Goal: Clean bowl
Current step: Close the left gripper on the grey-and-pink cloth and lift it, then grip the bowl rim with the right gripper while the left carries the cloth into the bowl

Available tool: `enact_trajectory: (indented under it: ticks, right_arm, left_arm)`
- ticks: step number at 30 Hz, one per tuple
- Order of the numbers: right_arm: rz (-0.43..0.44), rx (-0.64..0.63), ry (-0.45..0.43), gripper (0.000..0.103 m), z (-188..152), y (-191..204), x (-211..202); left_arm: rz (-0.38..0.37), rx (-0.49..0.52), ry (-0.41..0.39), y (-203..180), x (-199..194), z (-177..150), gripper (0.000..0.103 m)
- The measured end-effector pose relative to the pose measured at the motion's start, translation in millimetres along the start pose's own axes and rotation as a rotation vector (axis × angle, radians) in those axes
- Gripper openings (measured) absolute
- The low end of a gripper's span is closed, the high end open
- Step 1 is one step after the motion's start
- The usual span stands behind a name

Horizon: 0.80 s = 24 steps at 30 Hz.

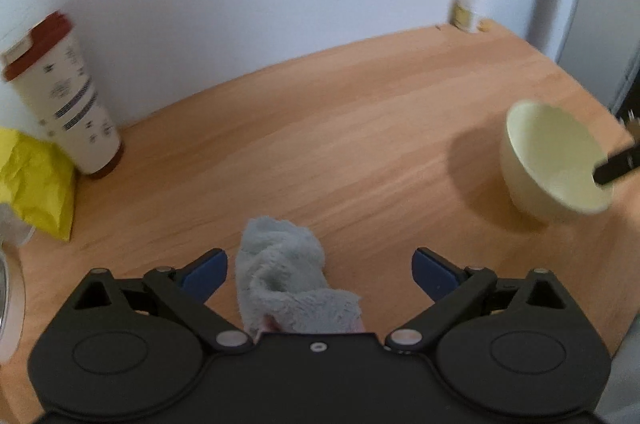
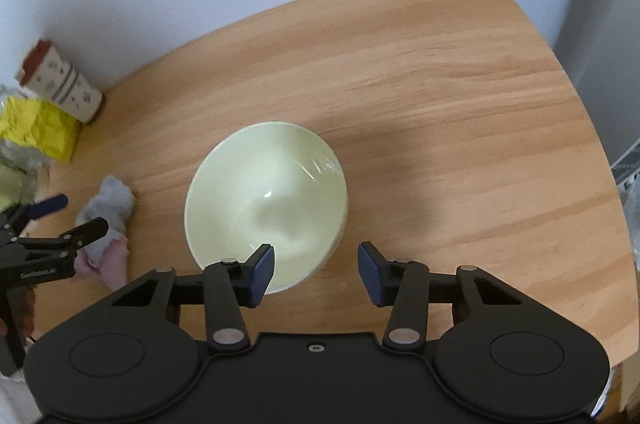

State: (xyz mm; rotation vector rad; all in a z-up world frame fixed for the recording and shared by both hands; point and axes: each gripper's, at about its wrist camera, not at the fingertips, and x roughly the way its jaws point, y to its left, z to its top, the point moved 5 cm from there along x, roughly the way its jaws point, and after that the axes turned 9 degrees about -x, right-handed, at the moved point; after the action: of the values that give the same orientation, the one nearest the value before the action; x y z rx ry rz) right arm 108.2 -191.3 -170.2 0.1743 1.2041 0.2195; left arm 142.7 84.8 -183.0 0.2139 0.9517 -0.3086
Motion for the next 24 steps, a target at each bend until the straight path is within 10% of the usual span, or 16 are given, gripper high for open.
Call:
enact_trajectory:
  ticks: [13, 24]
  right_arm:
    - [0.153, -0.203, 0.088, 0.054, 12, -10, 13]
    - [0.206, -0.114, 0.102, 0.053, 18, -24, 32]
  left_arm:
    - [-0.062, 0.226, 0.183, 2, 18, -11, 0.08]
    - [-0.063, 0.193, 0.225, 13, 36, -6, 0.042]
